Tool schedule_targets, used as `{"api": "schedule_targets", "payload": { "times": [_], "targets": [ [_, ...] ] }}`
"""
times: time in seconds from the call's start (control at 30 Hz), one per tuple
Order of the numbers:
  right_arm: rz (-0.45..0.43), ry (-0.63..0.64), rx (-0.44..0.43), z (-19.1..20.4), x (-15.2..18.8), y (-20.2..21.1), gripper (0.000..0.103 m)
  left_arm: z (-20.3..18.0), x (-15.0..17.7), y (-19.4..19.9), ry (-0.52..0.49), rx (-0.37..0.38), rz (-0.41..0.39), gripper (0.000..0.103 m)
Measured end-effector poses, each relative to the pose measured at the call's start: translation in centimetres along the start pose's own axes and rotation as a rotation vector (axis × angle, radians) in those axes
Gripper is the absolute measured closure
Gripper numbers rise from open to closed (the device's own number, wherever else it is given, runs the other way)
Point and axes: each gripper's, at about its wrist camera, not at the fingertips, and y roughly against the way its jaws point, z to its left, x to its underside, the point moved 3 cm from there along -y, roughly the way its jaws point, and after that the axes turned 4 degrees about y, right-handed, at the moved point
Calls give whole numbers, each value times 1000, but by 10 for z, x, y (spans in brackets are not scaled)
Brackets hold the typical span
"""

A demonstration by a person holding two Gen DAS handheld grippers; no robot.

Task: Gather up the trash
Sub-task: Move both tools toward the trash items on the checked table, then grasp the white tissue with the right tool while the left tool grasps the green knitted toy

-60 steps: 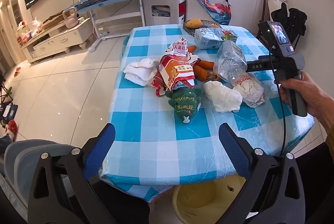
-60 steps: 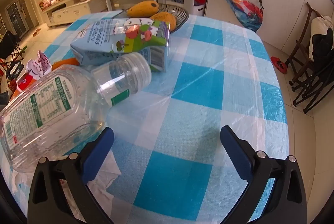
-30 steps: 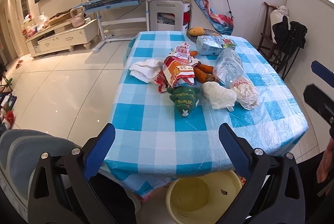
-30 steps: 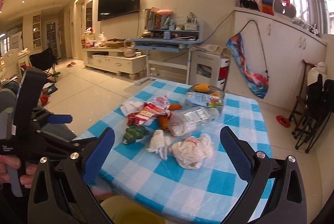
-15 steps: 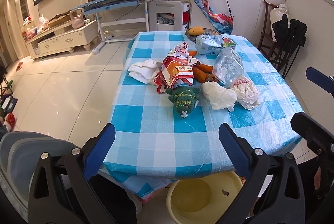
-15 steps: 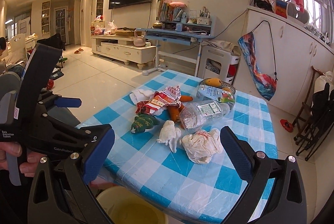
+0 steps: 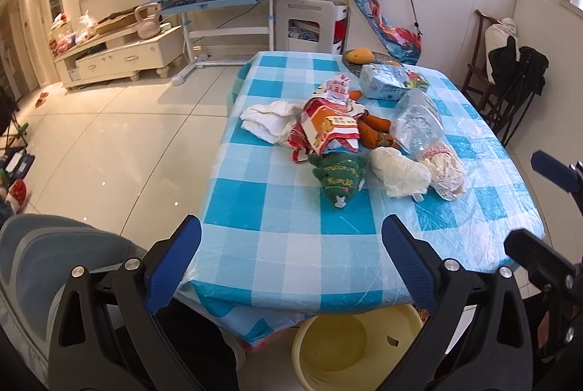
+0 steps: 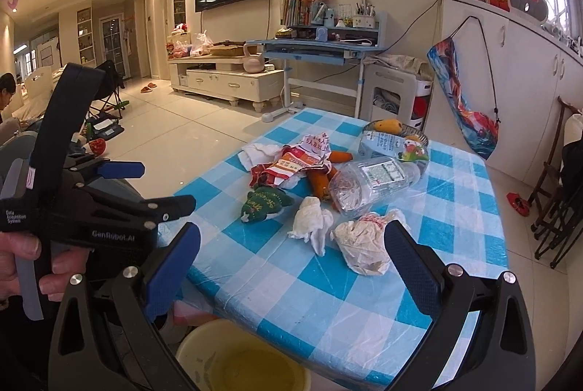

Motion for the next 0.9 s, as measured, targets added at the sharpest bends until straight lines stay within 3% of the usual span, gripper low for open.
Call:
{"api": "schedule_targets", "payload": {
  "times": [0.27,0.6,0.7,0.8,0.9],
  "targets": [
    [41,-16,-79,7,4,-24,8,23,-3,-7,75,-18,18,7],
    [153,-32,-105,-9,-6,-90,37,26,-4,-17,82,-9,44,7],
    [203,-38,-114,-12,0,-110,51,23,-8,-24,91,12,66,7],
    [233,-53,-132,-13,6,-114,84,15,-12,-30,75,15,71,7],
    [238,-56,-140,-16,10,-105,93,3,-17,-42,61,25,97,7]
  ]
}}
